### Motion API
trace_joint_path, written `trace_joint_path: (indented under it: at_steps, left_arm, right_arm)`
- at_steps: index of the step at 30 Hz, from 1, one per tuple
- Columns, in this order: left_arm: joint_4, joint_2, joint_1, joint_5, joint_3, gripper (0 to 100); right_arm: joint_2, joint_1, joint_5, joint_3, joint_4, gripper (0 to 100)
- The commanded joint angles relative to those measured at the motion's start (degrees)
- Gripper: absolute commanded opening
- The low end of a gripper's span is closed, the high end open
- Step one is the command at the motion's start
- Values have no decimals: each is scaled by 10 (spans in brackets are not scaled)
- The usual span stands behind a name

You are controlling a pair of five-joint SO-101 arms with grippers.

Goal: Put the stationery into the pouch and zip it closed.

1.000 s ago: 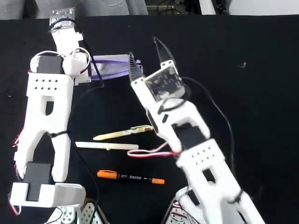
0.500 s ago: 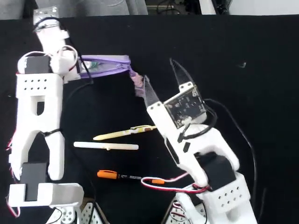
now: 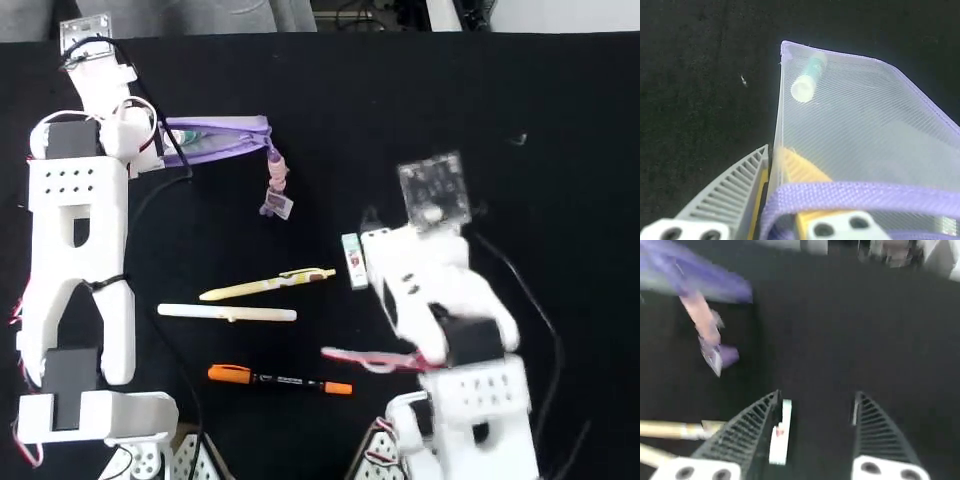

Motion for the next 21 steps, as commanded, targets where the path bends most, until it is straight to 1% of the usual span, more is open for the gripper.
trace_joint_path:
  at_steps: [1, 6, 12, 15, 21]
  left_arm:
    - [-10, -5, -8, 8, -11, 29]
    - [-10, -5, -8, 8, -11, 29]
    - [-10, -4, -8, 8, -11, 29]
    - [-10, -4, -8, 8, -11, 29]
    - [-9, -4, -8, 8, -10, 29]
  right_arm:
    - [103, -10, -6, -10, -48, 219]
    - [267, -49, -8, -52, -69, 219]
    - [436, -53, -6, -117, -96, 219]
    - [497, -51, -5, -143, -116, 219]
    - [572, -53, -5, -183, -117, 219]
